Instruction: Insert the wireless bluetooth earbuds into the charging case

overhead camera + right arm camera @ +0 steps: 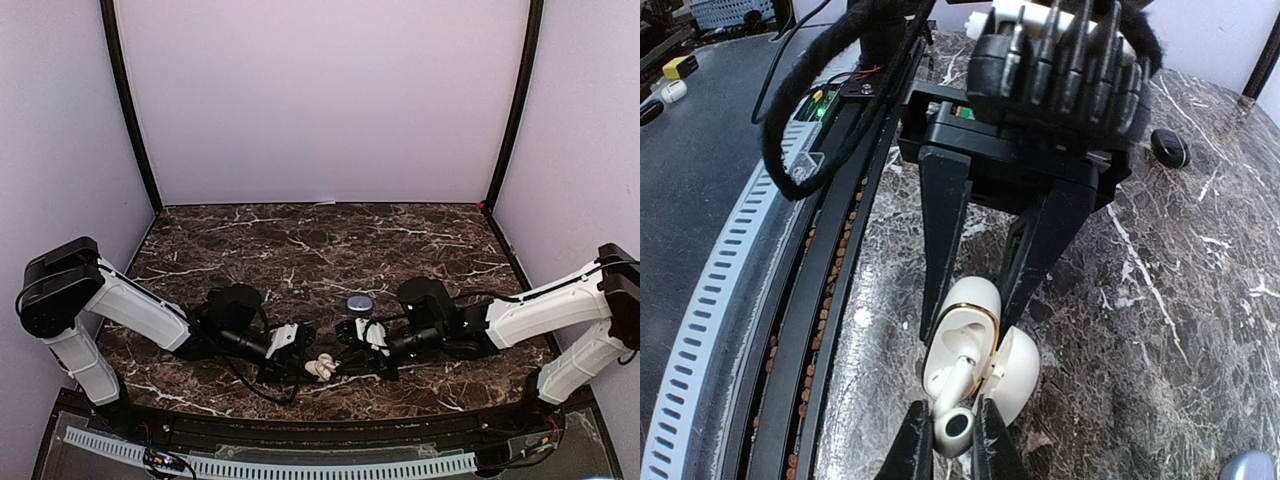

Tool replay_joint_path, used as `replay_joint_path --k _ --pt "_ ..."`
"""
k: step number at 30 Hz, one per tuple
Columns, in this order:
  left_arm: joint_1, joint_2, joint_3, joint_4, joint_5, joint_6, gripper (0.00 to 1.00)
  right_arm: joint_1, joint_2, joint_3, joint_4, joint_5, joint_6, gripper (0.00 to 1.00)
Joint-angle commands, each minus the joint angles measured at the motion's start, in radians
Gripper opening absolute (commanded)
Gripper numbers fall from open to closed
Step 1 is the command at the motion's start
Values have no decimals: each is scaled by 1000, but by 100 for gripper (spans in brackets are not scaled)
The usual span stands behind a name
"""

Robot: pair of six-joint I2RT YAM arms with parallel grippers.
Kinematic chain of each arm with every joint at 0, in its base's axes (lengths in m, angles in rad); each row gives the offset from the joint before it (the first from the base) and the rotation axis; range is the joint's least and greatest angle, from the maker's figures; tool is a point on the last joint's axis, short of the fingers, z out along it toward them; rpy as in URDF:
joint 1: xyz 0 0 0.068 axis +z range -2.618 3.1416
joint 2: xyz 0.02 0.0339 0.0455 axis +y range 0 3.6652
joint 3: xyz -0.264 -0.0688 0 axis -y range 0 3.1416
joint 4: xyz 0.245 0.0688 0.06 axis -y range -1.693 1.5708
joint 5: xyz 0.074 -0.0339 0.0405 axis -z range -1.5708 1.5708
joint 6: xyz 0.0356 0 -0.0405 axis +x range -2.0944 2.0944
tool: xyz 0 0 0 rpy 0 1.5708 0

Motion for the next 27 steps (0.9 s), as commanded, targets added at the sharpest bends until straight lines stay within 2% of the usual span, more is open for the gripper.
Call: replay_joint_path --k 1,27 --pt "-7 6 28 -26 17 18 7 12 24 42 -30 -36 -32 4" --pt "-22 37 86 -132 -24 25 7 28 70 124 -119 79 -49 5"
